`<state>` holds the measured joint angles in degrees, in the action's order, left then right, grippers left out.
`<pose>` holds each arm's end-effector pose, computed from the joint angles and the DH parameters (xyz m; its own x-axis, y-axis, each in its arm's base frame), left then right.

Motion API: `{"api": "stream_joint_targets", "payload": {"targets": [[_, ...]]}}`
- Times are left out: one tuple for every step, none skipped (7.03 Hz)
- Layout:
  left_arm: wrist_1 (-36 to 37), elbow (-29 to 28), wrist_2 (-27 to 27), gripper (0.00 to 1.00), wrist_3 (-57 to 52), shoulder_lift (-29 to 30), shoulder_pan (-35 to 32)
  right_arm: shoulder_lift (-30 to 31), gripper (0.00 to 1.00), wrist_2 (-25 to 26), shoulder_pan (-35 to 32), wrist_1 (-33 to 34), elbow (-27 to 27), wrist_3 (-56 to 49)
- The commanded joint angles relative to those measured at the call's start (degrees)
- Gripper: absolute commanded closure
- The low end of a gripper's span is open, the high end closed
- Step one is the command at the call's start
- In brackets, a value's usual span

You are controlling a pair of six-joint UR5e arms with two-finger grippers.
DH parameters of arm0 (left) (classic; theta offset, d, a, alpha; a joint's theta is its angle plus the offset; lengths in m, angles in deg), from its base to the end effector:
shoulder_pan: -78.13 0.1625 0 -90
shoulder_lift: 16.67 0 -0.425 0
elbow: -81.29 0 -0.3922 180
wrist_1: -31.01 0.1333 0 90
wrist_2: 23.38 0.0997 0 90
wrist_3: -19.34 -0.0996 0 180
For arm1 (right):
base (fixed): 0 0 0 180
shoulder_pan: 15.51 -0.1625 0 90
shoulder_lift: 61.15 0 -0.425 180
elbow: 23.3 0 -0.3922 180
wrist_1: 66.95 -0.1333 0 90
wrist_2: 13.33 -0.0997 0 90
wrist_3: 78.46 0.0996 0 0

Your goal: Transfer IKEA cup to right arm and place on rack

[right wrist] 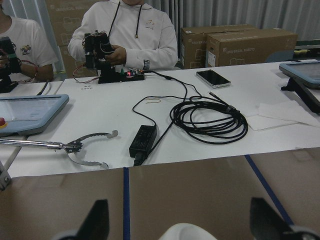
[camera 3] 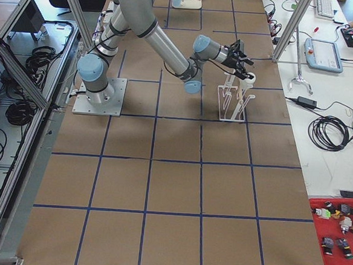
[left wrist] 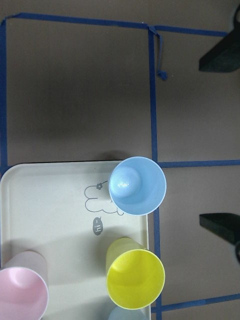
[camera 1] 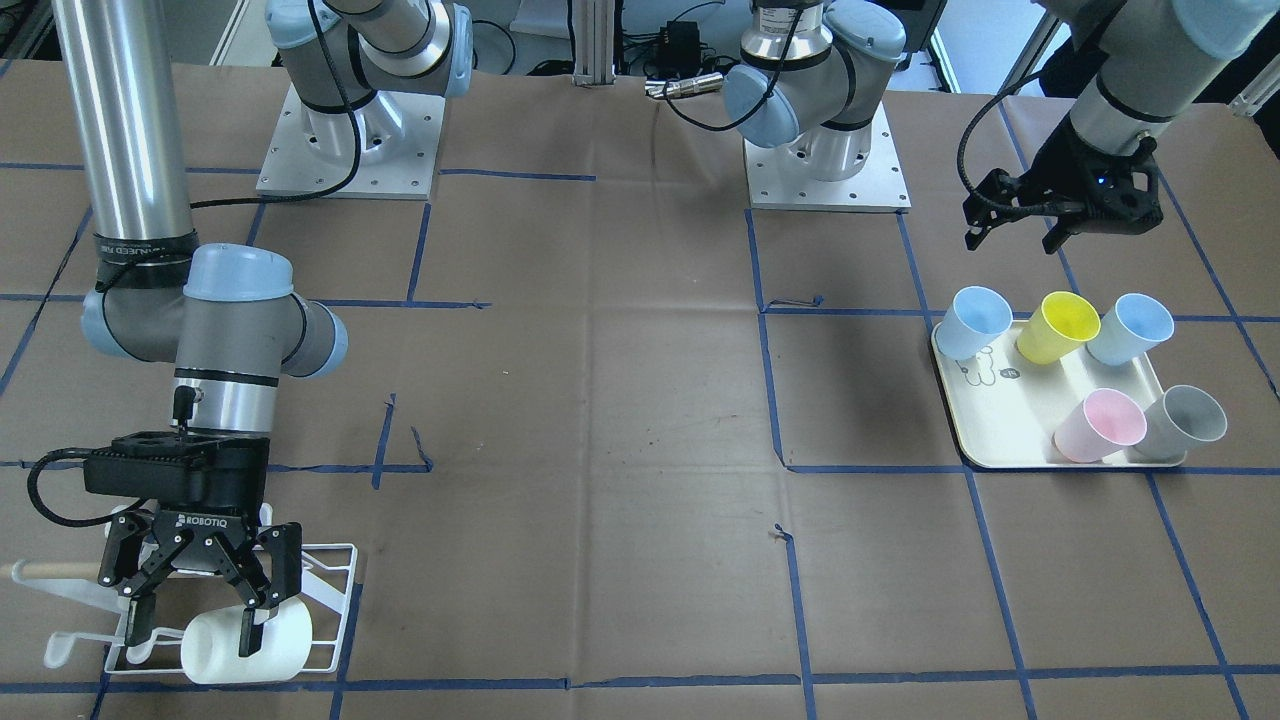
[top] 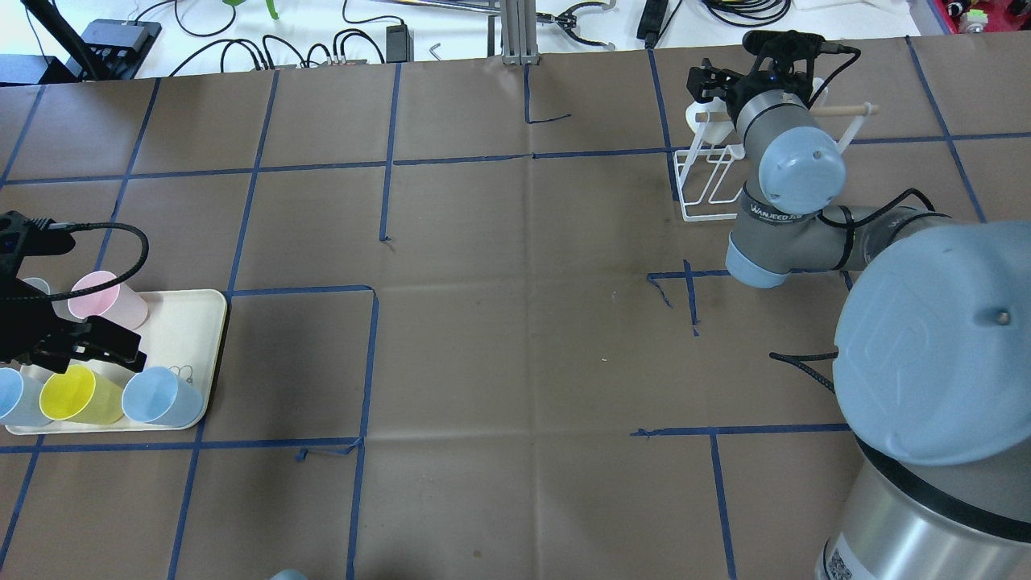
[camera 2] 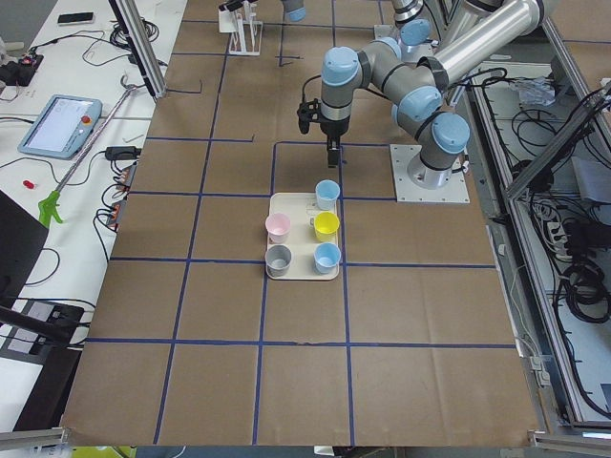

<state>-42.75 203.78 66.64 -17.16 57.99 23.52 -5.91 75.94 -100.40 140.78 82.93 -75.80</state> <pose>0.1001 -0.3710 0.3555 -0.9998 0.0193 0.0092 0.0194 0.9997 0.0130 0.0788 -0.6296 0.2592 -0.9943 0.0956 -0.0477 0.0814 0.3893 -0.9175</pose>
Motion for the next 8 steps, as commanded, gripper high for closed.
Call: {"api": "stream_joint_targets", "payload": {"targets": [[10.4, 7.4, -0.4, 0.01, 0.0, 1.7, 0.1, 0.4, 0.0, -0.1, 0.0, -0.1, -0.3, -0.1], [14.7, 9.4, -0.2, 0.01, 0.0, 4.3, 0.1, 1.2, 0.0, -0.7, -0.2, 0.0, -0.6, -0.1], [19.5, 11.2, 0.2, 0.01, 0.0, 7.6, 0.1, 2.8, 0.0, -1.1, -0.2, -0.1, -0.7, 0.1], [22.4, 11.7, 0.2, 0.01, 0.0, 10.3, 0.0, 4.9, 0.0, -1.5, -0.4, -0.2, -0.7, 0.3], [22.6, 11.7, 0.4, 0.01, -0.2, 11.2, 0.0, 7.2, 0.0, -2.1, -1.1, -0.2, -0.5, 0.4], [22.2, 11.7, 0.6, 0.01, -0.4, 11.3, 0.0, 10.0, 0.0, -1.8, -2.3, -0.4, -0.3, 0.3], [21.8, 11.7, 2.9, 0.01, -0.3, 11.5, 0.0, 12.2, 0.0, -1.9, -3.9, -0.7, 0.0, 0.4], [21.7, 11.6, 3.6, 0.14, -0.4, 11.4, -0.1, 14.5, 0.0, -2.0, -5.7, -0.8, 1.2, 0.5]]}}
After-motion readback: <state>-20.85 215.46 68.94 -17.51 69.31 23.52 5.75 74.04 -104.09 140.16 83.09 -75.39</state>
